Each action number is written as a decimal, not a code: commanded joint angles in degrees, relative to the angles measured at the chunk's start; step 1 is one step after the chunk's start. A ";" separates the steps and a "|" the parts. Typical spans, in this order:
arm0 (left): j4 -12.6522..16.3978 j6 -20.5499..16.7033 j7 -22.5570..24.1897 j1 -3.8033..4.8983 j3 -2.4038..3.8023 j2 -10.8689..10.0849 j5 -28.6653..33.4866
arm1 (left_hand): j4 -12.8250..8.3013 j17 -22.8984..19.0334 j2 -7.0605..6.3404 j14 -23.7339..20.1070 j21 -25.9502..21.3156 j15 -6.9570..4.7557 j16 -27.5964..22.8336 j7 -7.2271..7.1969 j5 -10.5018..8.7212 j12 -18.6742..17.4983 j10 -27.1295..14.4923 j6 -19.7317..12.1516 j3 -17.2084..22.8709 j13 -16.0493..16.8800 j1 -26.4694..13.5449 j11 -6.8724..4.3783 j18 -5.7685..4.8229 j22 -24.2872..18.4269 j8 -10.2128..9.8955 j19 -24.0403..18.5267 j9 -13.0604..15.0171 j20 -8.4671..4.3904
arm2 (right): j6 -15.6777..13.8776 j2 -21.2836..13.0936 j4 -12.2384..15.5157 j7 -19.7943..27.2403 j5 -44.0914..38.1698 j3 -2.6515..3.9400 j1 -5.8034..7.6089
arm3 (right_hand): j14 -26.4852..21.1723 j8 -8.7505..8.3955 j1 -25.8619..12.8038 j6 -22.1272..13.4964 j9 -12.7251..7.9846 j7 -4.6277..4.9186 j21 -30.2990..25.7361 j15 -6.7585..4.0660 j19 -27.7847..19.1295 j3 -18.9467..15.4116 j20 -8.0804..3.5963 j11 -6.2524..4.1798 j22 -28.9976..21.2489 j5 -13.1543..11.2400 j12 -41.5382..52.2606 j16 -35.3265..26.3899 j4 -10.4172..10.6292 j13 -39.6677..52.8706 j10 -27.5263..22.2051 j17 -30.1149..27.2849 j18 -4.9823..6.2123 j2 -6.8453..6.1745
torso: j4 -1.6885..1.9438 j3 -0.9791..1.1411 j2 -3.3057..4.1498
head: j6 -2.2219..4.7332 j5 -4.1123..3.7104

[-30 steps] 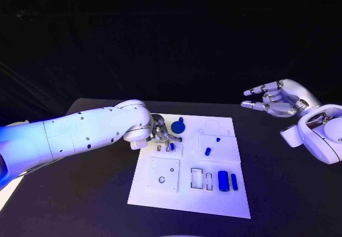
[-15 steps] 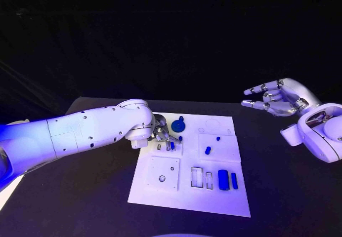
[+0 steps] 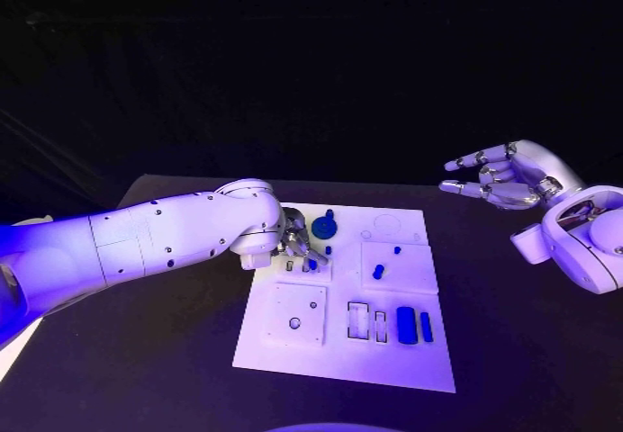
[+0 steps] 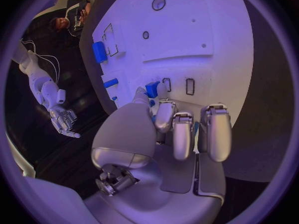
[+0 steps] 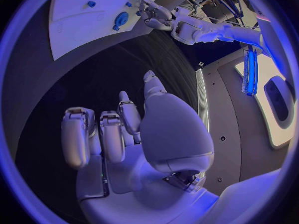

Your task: Assemble the parts on the task board

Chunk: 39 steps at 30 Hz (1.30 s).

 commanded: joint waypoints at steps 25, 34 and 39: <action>5.16 -5.68 -2.17 0.06 0.05 -4.02 1.45 | -3.40 15.09 -12.63 5.99 0.15 -0.35 0.18 0.25 0.90 -0.58 0.34 -2.34 48.42 -0.50 0.09 -0.25 -0.76 8.60 0.50 3.65 5.11 -0.31 | 2.40 0.40 -0.86 -0.87 -0.31 -0.29 -0.22 | 5.37 0.07 0.55 0.29 0.06 -0.03 -0.44 -0.49 -0.10 -0.32 -0.24 -0.50 0.42 0.44 -0.24 -0.38 -0.07 0.82 0.00 13.12 0.52 0.06 | 0.14 0.12 0.02 | -0.48 0.01; 5.39 -5.65 -2.22 -0.12 -0.07 -4.23 -1.62 | -3.92 15.09 -12.91 5.99 0.28 -0.36 0.18 0.24 0.77 -0.48 0.42 -2.36 48.86 -0.42 -0.44 -0.25 -0.81 8.82 0.62 3.74 5.32 -0.31 | 2.55 0.39 -0.88 -0.86 -0.29 -0.32 -0.25 | 5.37 0.07 0.51 0.29 0.06 -0.03 -0.43 -0.49 -0.09 -0.38 -0.24 -0.50 0.44 0.45 -0.27 -0.38 -0.05 0.79 -0.02 13.13 0.51 0.03 | 0.06 0.07 0.03 | -0.61 0.30; 5.30 -6.03 -2.26 -0.29 -0.18 -3.84 -3.24 | -3.99 15.09 -12.98 5.99 0.32 -0.36 0.18 0.24 0.68 -0.45 0.44 -2.36 48.88 -0.40 -0.59 -0.24 -0.83 8.88 0.64 3.76 5.36 -0.31 | 2.59 0.45 -0.94 -0.79 -0.22 -0.32 -0.28 | 5.37 0.07 0.46 0.30 0.06 -0.03 -0.47 -0.49 -0.12 -0.44 -0.24 -0.50 0.37 0.45 -0.25 -0.37 -0.02 0.80 -0.01 13.13 0.53 0.03 | -0.04 0.01 0.09 | -0.68 0.47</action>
